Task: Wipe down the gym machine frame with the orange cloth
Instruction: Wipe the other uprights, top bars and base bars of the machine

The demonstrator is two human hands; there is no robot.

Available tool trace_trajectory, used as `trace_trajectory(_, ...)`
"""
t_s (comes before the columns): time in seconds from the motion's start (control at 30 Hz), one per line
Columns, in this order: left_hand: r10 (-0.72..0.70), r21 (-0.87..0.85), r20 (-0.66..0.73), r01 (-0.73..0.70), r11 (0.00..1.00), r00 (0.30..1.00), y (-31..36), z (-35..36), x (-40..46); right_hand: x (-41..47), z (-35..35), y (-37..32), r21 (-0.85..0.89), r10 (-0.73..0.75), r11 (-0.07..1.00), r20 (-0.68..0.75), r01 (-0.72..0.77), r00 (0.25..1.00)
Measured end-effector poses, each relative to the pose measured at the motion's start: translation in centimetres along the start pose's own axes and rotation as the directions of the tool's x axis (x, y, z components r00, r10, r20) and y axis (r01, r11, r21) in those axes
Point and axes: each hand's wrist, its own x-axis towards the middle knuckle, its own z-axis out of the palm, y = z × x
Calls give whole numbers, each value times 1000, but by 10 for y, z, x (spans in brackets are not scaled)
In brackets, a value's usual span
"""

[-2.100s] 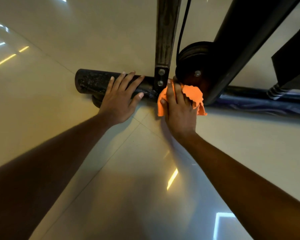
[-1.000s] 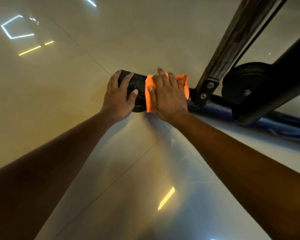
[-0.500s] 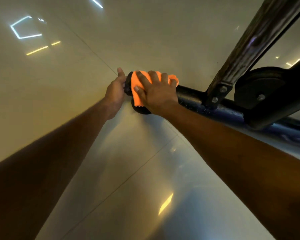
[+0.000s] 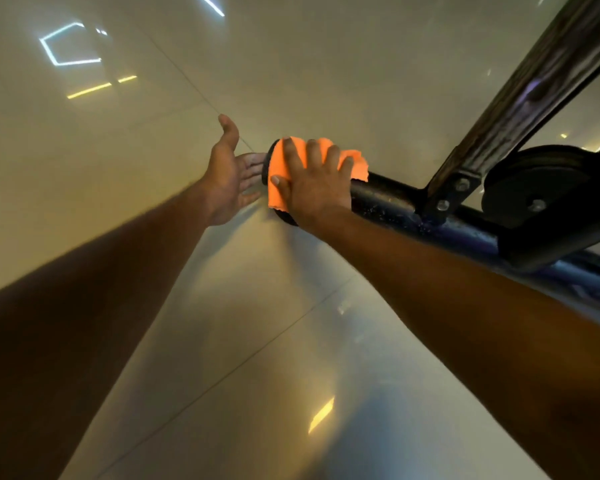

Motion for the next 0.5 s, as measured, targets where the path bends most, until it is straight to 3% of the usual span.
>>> trace_trajectory(0.13, 11, -27, -24, -12, 1000, 1000, -2, 3, -2, -18, 5, 48, -24, -134, 991, -93, 133, 987)
trace_trajectory(0.23, 19, -12, -19, -19, 1000, 1000, 0, 4, -4, -43, 12, 81, 20, -113, 993, -133, 117, 985)
trace_trajectory(0.37, 22, 7, -34, -22, 1000, 999, 0, 7, -9, -24, 7, 38, 5, 26, 1000, -72, -26, 997)
trace_trajectory(0.5, 36, -1, -51, -36, 999, 998, -2, 11, -11, 17, -6, -15, 77, -18, 997, 21, 17, 1000)
